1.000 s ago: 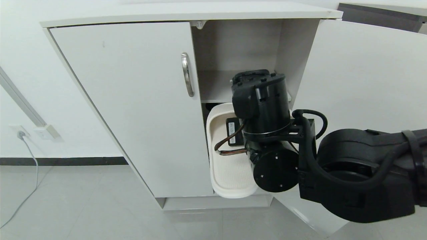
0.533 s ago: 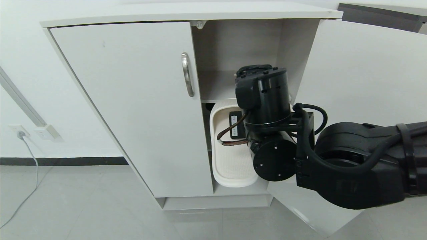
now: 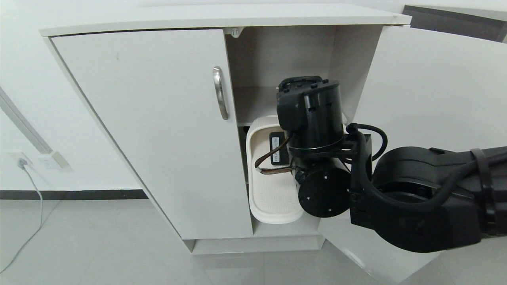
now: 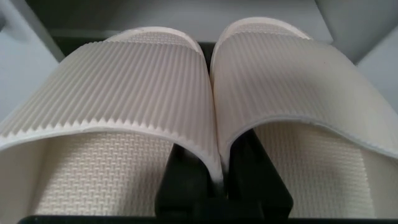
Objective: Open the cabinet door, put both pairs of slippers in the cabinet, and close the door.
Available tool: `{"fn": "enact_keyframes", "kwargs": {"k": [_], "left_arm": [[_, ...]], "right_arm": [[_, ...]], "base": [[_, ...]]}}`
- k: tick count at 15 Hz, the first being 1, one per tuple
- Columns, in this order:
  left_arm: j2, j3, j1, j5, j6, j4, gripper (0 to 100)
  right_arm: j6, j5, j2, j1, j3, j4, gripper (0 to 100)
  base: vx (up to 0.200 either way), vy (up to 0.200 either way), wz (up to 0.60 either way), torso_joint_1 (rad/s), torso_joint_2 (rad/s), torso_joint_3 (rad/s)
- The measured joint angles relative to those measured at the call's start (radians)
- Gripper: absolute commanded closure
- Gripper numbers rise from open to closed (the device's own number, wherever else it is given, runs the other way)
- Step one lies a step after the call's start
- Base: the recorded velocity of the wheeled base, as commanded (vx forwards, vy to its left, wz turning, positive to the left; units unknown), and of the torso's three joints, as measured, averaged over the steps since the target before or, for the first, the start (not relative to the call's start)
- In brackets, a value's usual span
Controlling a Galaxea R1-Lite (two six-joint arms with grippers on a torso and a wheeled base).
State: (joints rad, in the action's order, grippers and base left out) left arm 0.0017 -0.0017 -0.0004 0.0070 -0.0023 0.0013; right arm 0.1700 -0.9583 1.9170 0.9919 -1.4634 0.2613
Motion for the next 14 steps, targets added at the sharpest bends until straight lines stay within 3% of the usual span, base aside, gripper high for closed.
{"fn": "enact_keyframes", "kwargs": {"k": [9, 14], "left_arm": [[0.000, 0.000, 0.000, 0.000, 0.000, 0.000, 100], [0.000, 0.000, 0.000, 0.000, -0.001, -0.001, 100]], "right_arm": [[0.000, 0.008, 0.024, -0.032, -0.018, -0.001, 100], [-0.021, 0.064, 0.045, -0.057, -0.052, -0.010, 100]], "base": [[0.200, 0.000, 0.00, 0.003, 0.00, 0.003], [0.000, 0.000, 0.00, 0.000, 0.00, 0.000]]}}
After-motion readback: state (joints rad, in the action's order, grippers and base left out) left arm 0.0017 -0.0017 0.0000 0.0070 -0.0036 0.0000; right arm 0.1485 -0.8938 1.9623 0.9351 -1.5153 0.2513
